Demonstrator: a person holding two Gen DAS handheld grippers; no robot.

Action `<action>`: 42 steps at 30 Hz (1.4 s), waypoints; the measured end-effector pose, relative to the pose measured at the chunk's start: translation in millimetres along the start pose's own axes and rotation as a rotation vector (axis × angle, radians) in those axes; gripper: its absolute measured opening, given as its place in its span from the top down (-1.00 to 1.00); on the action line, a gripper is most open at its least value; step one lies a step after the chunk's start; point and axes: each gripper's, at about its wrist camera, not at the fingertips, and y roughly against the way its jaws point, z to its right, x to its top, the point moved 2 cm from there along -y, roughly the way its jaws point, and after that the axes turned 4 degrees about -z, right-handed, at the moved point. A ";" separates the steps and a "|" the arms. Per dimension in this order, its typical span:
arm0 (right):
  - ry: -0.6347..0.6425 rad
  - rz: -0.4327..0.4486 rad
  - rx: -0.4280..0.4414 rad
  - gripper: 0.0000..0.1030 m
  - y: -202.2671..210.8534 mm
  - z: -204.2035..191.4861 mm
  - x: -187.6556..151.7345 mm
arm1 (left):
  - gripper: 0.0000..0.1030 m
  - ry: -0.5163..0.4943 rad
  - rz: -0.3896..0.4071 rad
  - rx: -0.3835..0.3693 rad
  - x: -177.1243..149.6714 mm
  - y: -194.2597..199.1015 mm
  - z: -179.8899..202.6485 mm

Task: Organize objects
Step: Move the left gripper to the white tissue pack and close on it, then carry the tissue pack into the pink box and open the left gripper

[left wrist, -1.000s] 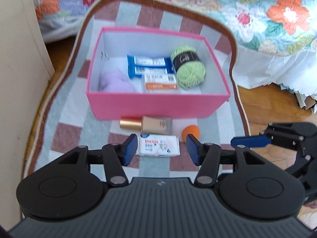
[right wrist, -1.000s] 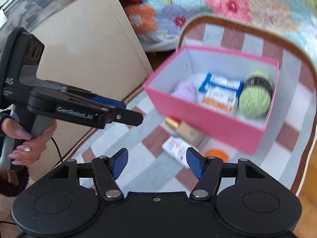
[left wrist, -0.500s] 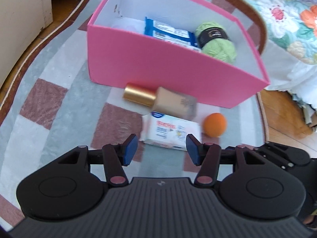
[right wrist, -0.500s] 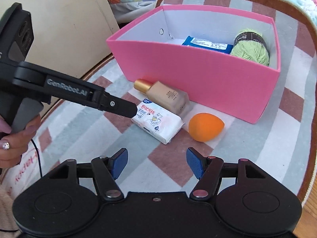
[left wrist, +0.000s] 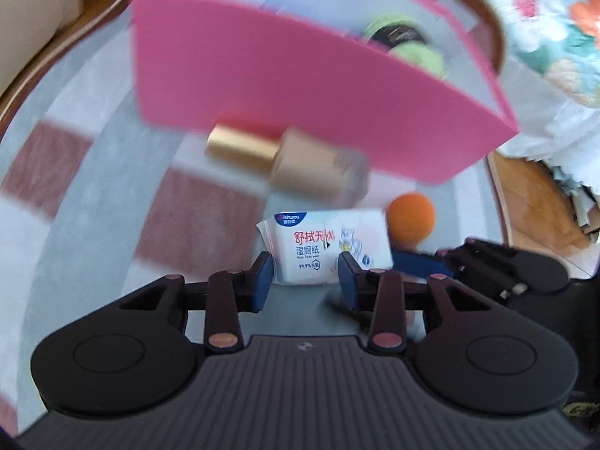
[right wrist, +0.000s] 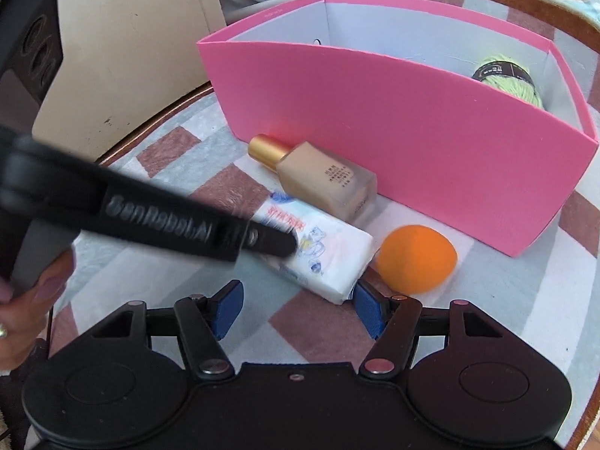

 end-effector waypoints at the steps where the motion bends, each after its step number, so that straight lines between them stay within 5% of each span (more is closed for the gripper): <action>1: 0.003 0.005 -0.016 0.06 3.2 -1.2 -0.3 | 0.29 0.028 -0.021 -0.011 -2.0 3.2 -2.7; 7: 0.045 -0.025 -0.007 0.06 19.3 -18.4 -13.6 | 0.29 0.067 -0.142 -0.020 -9.2 3.7 -7.0; 13: -0.001 -0.030 -0.024 0.06 17.0 -13.8 -22.2 | 0.32 -0.037 -0.044 0.040 -11.2 5.5 1.0; 21: 0.039 -0.070 -0.040 0.10 12.6 -22.5 -18.7 | 0.32 -0.022 -0.061 0.055 -10.8 18.4 13.1; 24: 0.012 -0.063 -0.040 -0.10 27.3 -26.3 -15.1 | 0.33 -0.033 -0.046 0.022 -6.1 37.1 25.5; 26: 0.000 -0.032 -0.045 -0.31 45.7 -28.9 -9.7 | 0.32 -0.046 -0.029 0.015 -3.3 51.0 35.5; 31: 0.008 0.062 -0.054 -0.46 93.8 -34.2 6.6 | 0.32 -0.053 0.065 -0.043 4.6 97.1 51.4; 42: 0.052 0.163 -0.059 -0.57 150.5 -35.2 51.4 | 0.32 -0.089 0.193 -0.072 39.0 155.5 71.1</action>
